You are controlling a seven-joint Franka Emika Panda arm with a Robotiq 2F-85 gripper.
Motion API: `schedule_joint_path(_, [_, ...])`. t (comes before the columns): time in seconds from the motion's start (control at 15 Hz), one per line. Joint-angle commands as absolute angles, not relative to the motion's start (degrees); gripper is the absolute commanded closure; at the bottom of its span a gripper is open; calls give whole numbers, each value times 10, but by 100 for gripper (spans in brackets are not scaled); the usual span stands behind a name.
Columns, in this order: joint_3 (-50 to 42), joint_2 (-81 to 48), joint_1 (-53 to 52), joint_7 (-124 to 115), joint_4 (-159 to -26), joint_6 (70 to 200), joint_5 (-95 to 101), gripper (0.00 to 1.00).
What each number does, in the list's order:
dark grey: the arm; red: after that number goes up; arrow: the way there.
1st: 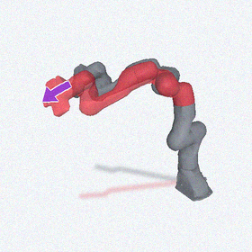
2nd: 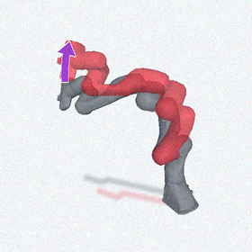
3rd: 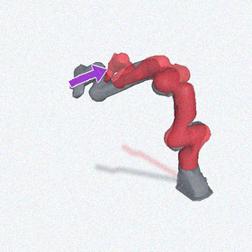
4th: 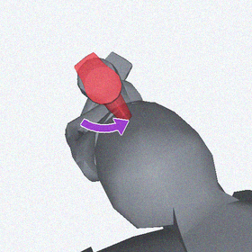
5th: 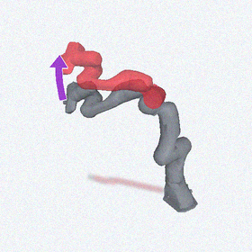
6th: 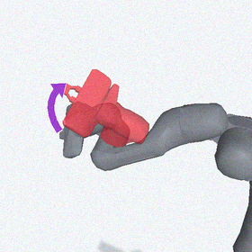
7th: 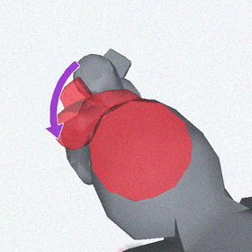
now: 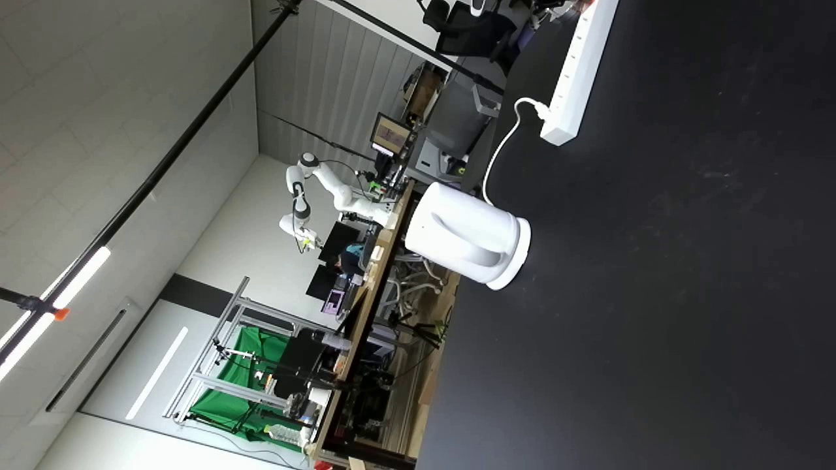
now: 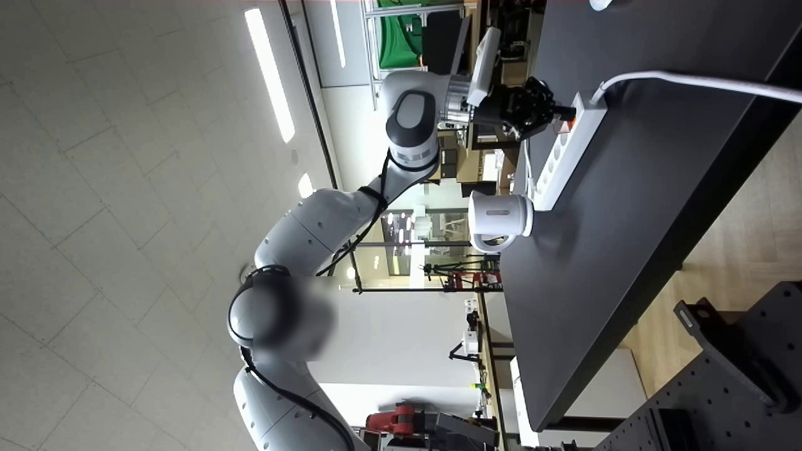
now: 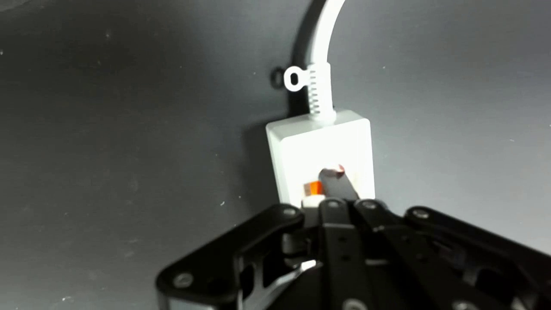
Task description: Press the switch on the adapter
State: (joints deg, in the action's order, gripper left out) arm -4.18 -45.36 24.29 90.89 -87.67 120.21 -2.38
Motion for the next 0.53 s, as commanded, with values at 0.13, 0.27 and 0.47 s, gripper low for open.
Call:
schedule_joint_path(0.13, [-34, -455, 250, 912, -880, 1215, -32, 100])
schedule_joint_path(0.27, [-34, -455, 250, 911, -885, 1218, -34, 100])
schedule_joint_path(0.47, [-41, -449, 242, 900, -925, 1272, -26, 100])
